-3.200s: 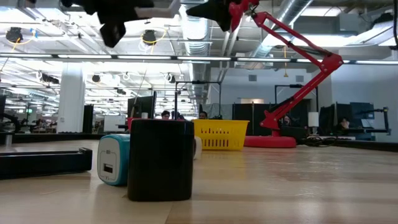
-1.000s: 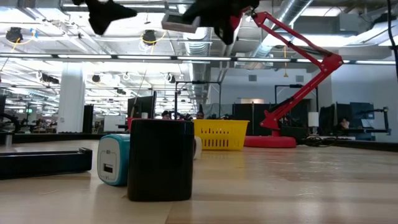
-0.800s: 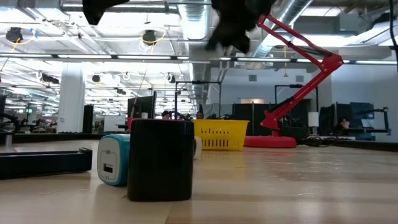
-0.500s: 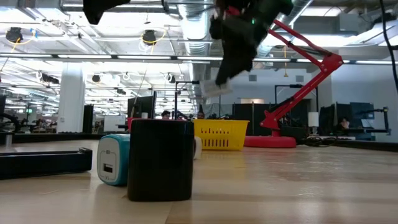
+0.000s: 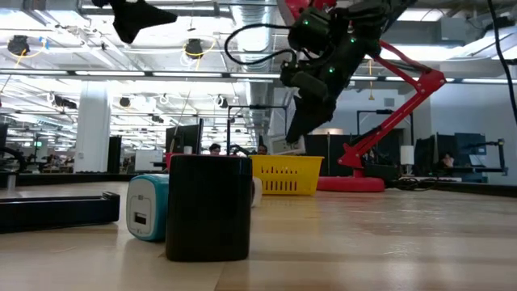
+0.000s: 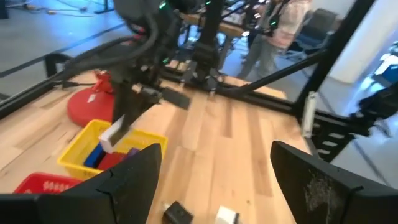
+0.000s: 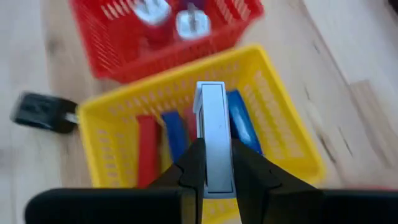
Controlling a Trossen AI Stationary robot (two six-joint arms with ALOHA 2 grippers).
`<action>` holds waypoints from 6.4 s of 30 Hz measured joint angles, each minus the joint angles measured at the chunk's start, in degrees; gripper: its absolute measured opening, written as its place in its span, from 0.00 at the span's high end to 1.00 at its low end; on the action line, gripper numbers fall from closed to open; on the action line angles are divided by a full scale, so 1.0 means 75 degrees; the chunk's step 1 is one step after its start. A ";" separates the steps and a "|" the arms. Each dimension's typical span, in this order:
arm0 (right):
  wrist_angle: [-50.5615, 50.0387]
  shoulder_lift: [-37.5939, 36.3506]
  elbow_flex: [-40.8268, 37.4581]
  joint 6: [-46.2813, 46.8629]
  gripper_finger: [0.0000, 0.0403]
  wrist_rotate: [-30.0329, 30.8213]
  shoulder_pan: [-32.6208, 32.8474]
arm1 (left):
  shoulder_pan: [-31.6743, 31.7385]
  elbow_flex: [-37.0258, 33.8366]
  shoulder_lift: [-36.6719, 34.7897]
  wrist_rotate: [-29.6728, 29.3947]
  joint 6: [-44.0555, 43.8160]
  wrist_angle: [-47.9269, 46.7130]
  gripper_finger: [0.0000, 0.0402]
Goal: Pick & Place Office items
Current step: Put the white digital timer into the yellow basket, then put the black digital timer into the yellow basket
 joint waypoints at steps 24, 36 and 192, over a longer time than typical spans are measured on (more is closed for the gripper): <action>0.1912 0.0202 -0.1012 0.0140 0.87 -0.0226 -0.0117 | 0.0694 0.0000 0.0366 -0.0531 -0.0005 0.0137 0.26; 0.2486 0.1027 -0.0977 0.0003 0.87 -0.0326 0.0089 | 0.0729 0.0005 0.0398 -0.0460 -0.0006 0.0204 0.26; 0.2517 -0.1015 -0.0135 -0.1716 0.57 0.1538 0.3147 | -0.0529 0.2165 0.4169 0.2439 -0.1860 -0.2412 0.61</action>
